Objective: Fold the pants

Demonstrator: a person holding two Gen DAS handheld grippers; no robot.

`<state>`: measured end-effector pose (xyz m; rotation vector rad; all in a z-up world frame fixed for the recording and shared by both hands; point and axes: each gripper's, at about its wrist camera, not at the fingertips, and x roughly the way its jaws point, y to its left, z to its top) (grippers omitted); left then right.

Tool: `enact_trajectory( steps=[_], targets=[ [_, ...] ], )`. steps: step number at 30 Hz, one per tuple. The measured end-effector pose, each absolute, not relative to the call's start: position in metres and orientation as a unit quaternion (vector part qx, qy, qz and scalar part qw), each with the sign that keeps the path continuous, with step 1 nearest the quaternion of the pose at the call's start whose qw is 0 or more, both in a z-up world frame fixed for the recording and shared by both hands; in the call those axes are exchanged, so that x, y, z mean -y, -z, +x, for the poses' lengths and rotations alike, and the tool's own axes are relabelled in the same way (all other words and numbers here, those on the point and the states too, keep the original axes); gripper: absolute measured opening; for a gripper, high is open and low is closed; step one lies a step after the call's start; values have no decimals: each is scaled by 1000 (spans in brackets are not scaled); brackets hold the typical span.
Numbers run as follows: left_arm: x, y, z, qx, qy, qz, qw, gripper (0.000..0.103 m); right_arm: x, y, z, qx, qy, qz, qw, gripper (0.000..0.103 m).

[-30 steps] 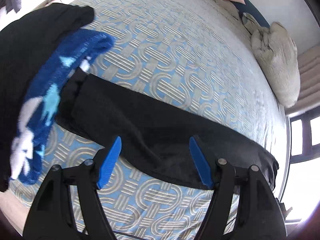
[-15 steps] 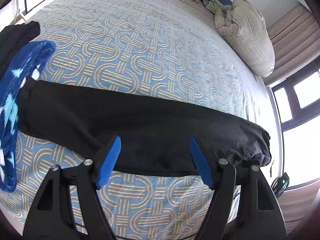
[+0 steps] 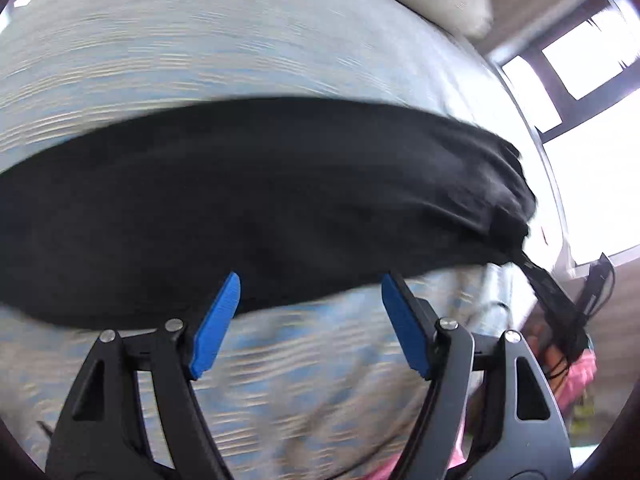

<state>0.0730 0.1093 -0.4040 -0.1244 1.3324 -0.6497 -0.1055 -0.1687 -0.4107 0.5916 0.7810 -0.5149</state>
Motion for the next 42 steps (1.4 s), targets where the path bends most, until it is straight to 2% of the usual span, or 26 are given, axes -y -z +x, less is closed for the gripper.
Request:
enact_trajectory(
  steps=[7,9,12,14,16,18,19,23,25,27,28,29,30,32,35,40,42],
  targets=[
    [58,440,67,-652,476,-60,588,73,175,403,-140,-370,243,316,839,7],
    [87,448,70,-661,479,-56,575,65,180,407,-147,-377,234,324,835,7],
    [108,443,77,-662,481,-77,570,65,184,406,-158,-379,210,343,833,8],
    [113,438,80,-669,482,-105,557,65,183,405,-160,-380,187,349,836,14],
    [120,432,80,-669,489,-108,549,65,180,404,-159,-375,166,351,842,32],
    [130,431,80,-670,484,-87,557,65,175,403,-155,-365,153,353,848,43],
    [134,434,80,-674,476,-82,558,65,173,403,-150,-362,152,349,851,44],
    [148,449,82,-700,459,-137,529,64,173,415,-134,-372,166,355,842,44],
    [148,448,82,-705,462,-155,516,53,176,421,-128,-366,158,379,835,43],
    [155,445,78,-707,466,-153,509,35,176,422,-122,-355,164,388,835,41],
    [158,439,77,-697,466,-141,527,31,176,422,-119,-357,168,387,833,32],
    [163,436,75,-698,469,-127,527,20,177,424,-115,-352,170,390,833,20],
    [165,436,72,-702,474,-128,515,14,178,425,-113,-355,176,398,828,6],
    [170,433,61,-703,484,-121,507,13,182,425,-126,-338,181,438,813,5],
    [175,427,32,-701,511,-97,487,11,174,411,-157,-322,202,428,820,5],
    [180,449,-12,-698,494,-22,517,11,172,440,-184,-364,206,464,781,5],
    [173,454,-12,-694,491,-51,524,12,173,439,-187,-370,195,472,776,7]
  ],
)
